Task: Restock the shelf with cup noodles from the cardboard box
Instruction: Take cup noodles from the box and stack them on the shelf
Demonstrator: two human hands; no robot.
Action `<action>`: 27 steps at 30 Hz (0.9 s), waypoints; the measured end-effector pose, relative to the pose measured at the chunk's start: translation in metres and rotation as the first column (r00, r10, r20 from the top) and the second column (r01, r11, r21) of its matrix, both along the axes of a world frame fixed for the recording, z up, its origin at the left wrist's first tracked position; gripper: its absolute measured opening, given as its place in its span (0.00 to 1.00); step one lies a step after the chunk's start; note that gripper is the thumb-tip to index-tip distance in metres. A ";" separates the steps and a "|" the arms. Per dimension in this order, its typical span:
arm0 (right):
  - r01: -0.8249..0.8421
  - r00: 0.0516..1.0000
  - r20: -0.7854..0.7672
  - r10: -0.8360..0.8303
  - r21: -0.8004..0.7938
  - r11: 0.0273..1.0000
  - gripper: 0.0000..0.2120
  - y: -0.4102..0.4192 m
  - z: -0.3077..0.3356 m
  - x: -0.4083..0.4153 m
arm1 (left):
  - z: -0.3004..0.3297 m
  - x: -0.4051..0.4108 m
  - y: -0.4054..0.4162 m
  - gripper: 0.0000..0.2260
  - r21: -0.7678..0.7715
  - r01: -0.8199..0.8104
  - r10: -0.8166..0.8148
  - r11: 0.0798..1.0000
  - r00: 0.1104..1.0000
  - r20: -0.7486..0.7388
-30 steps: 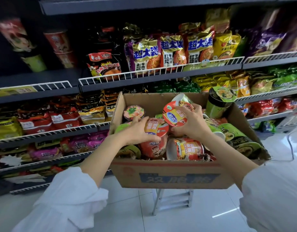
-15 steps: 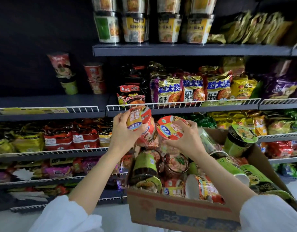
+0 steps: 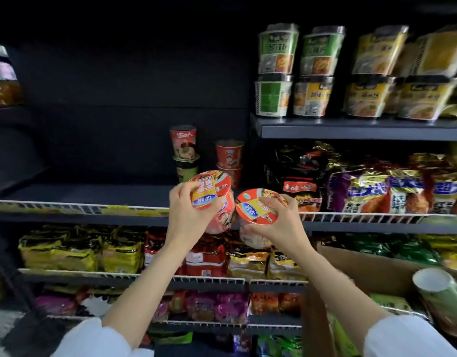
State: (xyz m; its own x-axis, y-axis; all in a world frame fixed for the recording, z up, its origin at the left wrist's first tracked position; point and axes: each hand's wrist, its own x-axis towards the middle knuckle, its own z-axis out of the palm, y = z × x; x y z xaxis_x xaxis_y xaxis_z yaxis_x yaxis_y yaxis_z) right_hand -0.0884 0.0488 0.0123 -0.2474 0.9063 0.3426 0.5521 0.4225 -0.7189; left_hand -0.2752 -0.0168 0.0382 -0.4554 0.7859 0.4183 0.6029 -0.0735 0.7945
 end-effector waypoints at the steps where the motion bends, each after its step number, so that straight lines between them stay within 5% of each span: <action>1: 0.008 1.000 -0.007 -0.008 0.012 1.000 0.35 0.006 0.002 -0.017 | 0.002 -0.015 0.006 0.23 0.008 -0.002 0.002 1.000 1.000 0.007; 15: 0.138 0.985 -0.096 -0.142 -0.052 0.989 0.36 0.150 -0.016 -0.137 | 0.001 -0.113 0.128 0.24 -0.012 0.094 -0.095 0.995 0.995 -0.044; 23: 0.191 0.981 0.005 -0.194 -0.201 0.961 0.37 0.230 -0.042 -0.165 | 0.004 -0.139 0.205 0.27 -0.065 0.123 -0.126 0.990 0.991 -0.045; 27: 0.166 0.973 0.199 -0.116 -0.258 0.952 0.43 0.242 -0.037 -0.160 | 0.004 -0.141 0.230 0.25 -0.051 0.155 -0.157 0.987 0.986 -0.049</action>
